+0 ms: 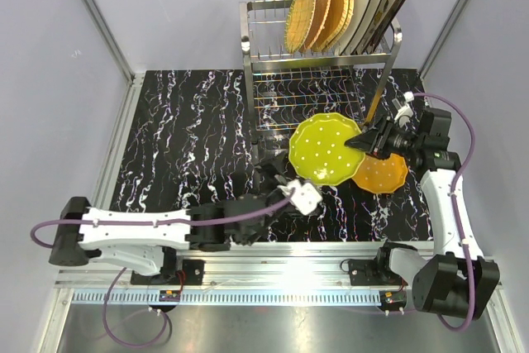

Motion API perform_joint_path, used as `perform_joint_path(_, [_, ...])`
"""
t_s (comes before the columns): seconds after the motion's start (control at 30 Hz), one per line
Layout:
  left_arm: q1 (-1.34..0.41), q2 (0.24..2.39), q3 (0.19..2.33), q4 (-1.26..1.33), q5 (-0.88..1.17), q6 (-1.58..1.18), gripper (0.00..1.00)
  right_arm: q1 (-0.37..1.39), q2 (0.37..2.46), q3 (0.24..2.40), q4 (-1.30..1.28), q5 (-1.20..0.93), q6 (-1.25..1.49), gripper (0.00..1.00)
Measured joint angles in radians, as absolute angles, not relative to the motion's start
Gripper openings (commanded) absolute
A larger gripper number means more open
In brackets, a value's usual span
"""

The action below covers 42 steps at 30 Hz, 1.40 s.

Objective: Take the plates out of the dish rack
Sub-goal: Pass the plate from the left arm to the right, then place the plate on the table

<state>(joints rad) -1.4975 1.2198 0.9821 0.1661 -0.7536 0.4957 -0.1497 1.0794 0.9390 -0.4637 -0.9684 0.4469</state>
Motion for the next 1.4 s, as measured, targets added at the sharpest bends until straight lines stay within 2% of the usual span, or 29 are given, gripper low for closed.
perform_joint_path(0.5, [-1.481, 0.979, 0.802, 0.112, -0.857, 0.191, 0.99, -0.281, 1.079, 0.933, -0.476, -0.989, 0.348, 0.00])
perform_joint_path(0.8, [-1.410, 0.828, 0.725, 0.047, -0.886, -0.007, 0.99, -0.334, 1.120, 0.944, -0.557, -0.987, 0.234, 0.00])
perform_joint_path(1.4, [-1.327, 0.746, 0.662, -0.072, -0.884, -0.216, 0.99, -0.560, 1.325, 1.027, -0.724, -0.982, -0.029, 0.00])
